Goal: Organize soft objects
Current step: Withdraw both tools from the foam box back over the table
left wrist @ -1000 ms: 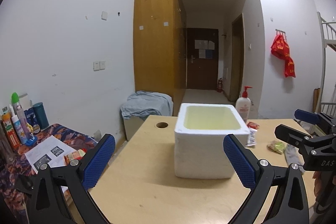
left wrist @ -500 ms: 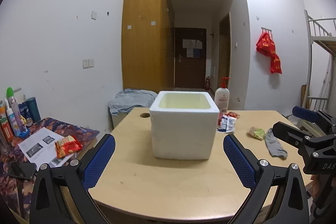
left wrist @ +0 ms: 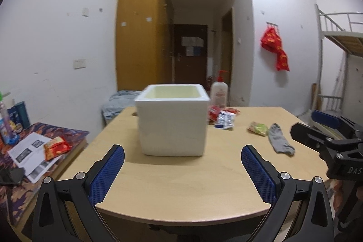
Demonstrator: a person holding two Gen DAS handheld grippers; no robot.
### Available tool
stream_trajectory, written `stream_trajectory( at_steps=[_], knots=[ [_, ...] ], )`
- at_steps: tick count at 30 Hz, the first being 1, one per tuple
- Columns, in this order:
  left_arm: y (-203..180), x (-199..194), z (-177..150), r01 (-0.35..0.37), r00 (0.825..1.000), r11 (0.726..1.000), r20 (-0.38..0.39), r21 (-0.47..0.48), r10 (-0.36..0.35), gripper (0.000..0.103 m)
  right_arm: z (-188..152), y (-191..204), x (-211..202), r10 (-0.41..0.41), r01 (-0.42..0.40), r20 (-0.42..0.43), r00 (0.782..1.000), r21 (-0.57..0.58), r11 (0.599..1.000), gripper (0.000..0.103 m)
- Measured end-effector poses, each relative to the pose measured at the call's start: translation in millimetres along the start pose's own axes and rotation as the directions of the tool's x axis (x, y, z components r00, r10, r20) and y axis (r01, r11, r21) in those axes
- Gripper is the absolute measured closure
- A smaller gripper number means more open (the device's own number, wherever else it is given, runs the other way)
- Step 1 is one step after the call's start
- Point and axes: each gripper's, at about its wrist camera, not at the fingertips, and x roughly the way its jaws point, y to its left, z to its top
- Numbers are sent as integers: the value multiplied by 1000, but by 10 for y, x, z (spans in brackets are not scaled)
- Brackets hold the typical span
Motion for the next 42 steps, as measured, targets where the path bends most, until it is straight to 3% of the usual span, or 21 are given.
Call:
stream_trajectory(
  at_steps=[8, 12, 21, 27, 32, 38, 42],
  knots=[
    [-291, 215, -3, 97, 995, 995, -17, 22, -97, 0, -87, -303, -23, -73, 73, -21, 997, 35, 997, 0],
    [-465, 356, 10, 174, 984, 984, -34, 37, -173, 0, -134, -457, -79, -122, 123, -27, 992, 44, 991, 0],
    [-853, 654, 60, 268, 963, 961, -48, 73, -265, 0, -184, -832, -190, -235, 238, -46, 971, 93, 967, 0],
    [-1088, 859, 90, 328, 944, 941, -66, 79, -324, 0, -193, -1118, -203, -262, 267, -53, 964, 169, 949, 0],
    [-1216, 998, 137, 360, 932, 929, -77, 88, -354, 0, -222, -1216, -98, -283, 293, -82, 956, 158, 943, 0],
    [-1342, 1171, 199, 380, 924, 920, -78, 93, -374, 0, -280, -1388, 7, -263, 280, -114, 958, 179, 943, 0],
    [-1403, 1282, 249, 370, 928, 924, -82, 93, -363, 0, -286, -1541, 150, -252, 278, -154, 955, 182, 943, 0]
  ],
)
